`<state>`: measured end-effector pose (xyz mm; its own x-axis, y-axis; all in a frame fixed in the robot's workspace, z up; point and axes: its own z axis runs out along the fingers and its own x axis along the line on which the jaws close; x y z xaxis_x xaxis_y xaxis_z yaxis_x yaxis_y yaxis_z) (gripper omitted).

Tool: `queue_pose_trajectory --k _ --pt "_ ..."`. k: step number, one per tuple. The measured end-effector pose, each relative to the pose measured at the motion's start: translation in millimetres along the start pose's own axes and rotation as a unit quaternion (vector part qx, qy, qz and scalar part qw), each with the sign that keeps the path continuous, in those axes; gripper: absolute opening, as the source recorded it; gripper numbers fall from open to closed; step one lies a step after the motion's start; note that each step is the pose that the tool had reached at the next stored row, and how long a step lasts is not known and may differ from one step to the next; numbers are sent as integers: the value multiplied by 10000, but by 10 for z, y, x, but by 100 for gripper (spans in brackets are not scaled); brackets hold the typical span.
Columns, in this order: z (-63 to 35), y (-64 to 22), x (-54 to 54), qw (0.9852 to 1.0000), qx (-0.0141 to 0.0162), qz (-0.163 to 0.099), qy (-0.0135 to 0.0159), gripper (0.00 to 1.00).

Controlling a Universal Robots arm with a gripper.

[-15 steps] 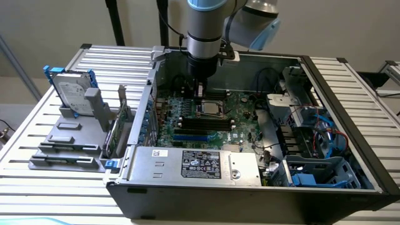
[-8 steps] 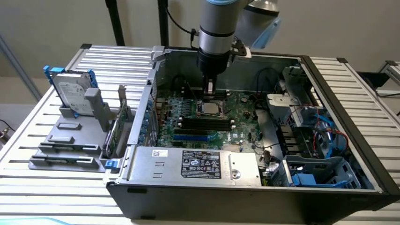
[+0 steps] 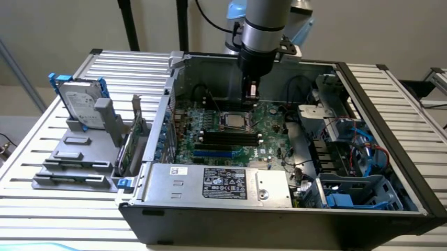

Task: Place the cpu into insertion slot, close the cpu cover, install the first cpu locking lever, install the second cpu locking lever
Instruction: 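Close the cpu cover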

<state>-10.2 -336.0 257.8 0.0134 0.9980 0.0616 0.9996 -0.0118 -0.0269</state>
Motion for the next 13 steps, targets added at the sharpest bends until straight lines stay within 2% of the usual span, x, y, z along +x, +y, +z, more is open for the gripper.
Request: queue_pose_trajectory --k 13 --pt "-112 589 -22 10000 34 2 2 11"
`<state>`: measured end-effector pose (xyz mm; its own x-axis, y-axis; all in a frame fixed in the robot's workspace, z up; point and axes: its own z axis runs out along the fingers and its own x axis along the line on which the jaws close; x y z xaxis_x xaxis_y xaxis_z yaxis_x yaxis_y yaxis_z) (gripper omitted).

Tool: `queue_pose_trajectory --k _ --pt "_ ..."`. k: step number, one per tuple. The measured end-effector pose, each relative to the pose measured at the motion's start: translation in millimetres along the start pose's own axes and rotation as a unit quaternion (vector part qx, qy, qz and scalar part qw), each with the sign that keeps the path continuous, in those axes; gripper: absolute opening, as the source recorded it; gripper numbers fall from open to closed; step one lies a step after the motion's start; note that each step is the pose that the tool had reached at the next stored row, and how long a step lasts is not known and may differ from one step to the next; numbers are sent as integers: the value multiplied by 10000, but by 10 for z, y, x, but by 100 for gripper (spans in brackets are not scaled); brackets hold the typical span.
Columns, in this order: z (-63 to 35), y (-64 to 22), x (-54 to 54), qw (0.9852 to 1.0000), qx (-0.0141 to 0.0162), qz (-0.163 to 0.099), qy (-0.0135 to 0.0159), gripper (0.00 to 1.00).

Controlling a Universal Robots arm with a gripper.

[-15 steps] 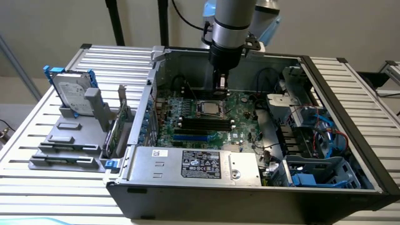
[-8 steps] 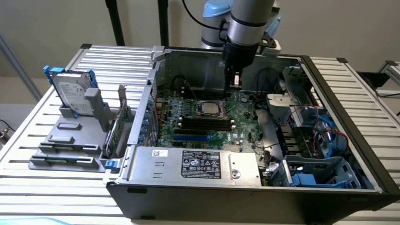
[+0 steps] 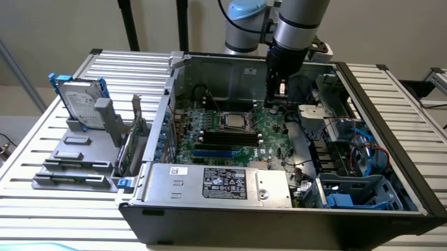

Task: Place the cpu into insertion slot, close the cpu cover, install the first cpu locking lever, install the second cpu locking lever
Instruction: 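Close the cpu cover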

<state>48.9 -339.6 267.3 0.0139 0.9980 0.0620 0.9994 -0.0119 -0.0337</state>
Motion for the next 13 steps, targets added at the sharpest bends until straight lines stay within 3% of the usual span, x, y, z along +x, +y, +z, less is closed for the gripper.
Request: queue_pose_trajectory --k 5,10,13 --pt "16 197 0 10000 12 -1 4 11" --pt "100 207 -8 10000 15 -37 14 11" --pt "154 175 -12 10000 14 -72 51 11"
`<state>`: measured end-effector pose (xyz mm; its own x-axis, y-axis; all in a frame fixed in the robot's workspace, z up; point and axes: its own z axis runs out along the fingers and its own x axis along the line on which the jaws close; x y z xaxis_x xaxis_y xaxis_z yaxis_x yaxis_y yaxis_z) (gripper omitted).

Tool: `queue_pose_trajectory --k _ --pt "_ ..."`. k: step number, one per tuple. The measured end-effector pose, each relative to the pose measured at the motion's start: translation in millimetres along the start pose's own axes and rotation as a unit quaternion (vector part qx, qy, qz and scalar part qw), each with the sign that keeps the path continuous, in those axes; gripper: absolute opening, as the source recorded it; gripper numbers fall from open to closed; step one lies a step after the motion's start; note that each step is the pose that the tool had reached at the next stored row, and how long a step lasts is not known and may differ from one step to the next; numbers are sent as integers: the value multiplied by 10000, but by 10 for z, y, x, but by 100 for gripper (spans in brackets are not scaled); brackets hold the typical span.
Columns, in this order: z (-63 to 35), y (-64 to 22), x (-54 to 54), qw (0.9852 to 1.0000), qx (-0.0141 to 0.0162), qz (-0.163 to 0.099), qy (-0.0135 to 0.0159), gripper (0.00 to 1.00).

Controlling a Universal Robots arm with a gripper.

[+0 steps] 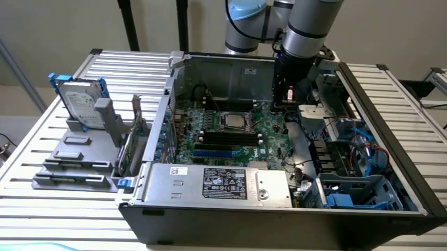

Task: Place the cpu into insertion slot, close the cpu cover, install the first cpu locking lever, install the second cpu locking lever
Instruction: 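Close the cpu cover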

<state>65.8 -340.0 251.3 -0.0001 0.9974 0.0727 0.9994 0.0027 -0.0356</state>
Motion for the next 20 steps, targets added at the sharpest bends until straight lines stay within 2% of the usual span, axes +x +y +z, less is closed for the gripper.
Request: queue_pose_trajectory --k 2,4,5,6,7,10,20 --pt "26 -28 -2 10000 -1 -10 45 11" --pt "37 -50 -3 9999 0 -19 109 11" --pt "38 -50 -3 9999 15 -25 147 11" --pt "38 -54 -3 9998 43 -28 175 11" --pt "38 -62 -3 9998 73 -29 185 11" --pt "40 -95 -3 9997 145 -38 186 11" --pt "44 -265 -3 9992 351 -37 186 11"
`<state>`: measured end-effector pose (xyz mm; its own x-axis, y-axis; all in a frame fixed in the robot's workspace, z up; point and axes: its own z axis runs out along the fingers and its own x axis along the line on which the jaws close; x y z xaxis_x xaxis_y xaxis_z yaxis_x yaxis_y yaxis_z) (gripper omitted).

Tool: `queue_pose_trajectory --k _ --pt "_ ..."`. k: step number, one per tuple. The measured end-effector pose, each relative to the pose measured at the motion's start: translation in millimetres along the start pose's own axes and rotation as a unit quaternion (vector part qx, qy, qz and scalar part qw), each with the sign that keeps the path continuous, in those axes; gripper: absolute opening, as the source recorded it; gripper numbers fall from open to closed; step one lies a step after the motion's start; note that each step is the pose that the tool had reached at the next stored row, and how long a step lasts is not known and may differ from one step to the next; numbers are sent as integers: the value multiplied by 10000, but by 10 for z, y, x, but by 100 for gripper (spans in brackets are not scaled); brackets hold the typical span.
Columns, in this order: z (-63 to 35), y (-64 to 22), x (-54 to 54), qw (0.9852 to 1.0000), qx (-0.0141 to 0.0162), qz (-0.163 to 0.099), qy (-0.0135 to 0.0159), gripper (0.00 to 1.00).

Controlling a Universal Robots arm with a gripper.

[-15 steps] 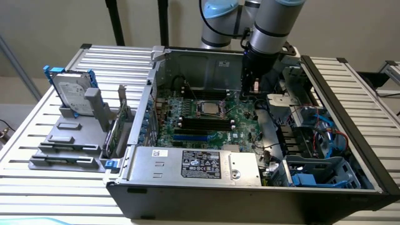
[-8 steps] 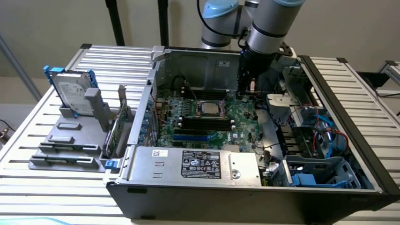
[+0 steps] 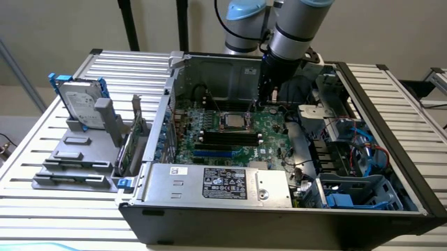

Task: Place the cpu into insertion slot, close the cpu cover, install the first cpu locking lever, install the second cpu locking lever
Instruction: 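Close the cpu cover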

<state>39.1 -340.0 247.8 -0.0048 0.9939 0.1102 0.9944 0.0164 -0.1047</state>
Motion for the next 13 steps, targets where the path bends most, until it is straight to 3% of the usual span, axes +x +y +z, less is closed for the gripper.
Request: queue_pose_trajectory --k 13 --pt "31 -253 -2 9999 145 -19 -1 11"
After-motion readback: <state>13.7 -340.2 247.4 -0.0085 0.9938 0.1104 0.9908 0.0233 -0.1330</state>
